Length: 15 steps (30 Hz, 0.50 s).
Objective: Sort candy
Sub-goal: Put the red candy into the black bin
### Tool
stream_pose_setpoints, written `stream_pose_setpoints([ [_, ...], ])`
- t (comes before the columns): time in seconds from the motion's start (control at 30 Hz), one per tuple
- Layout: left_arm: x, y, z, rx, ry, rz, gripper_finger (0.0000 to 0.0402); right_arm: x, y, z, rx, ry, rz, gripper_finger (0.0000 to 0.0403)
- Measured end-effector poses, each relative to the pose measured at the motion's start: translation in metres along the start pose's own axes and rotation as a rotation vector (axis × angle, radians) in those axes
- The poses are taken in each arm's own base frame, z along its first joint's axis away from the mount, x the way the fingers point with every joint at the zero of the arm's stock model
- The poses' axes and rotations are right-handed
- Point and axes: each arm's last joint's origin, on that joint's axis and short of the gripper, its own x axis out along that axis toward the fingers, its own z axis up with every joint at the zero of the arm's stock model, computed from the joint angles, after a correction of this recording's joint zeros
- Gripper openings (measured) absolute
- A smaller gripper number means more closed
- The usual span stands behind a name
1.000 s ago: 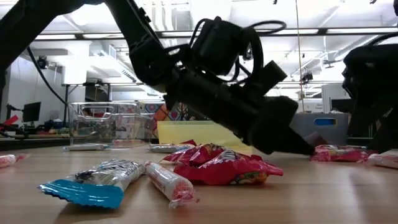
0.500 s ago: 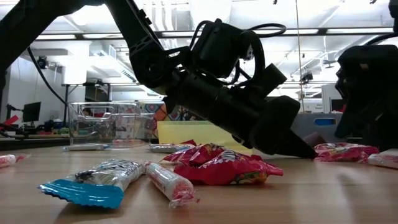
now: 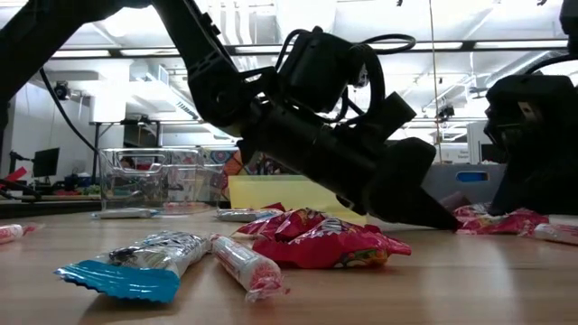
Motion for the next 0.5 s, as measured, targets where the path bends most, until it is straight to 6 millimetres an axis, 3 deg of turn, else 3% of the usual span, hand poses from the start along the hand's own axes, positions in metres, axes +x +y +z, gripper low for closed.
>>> stream_pose_setpoints([
  [0.1, -0.002, 0.0, 0.003, 0.001, 0.006, 0.0, 0.0, 0.0, 0.0, 0.0, -0.006, -0.001, 0.004, 0.0022],
  [0.33, -0.017, 0.001, 0.017, 0.041, 0.087, 0.003, 0.0, -0.007, 0.007, 0.003, -0.012, -0.002, 0.05, 0.0012],
  [0.5, -0.048, 0.0, 0.051, 0.107, 0.103, -0.004, 0.0, -0.022, 0.029, 0.017, -0.039, -0.037, 0.163, 0.0011],
])
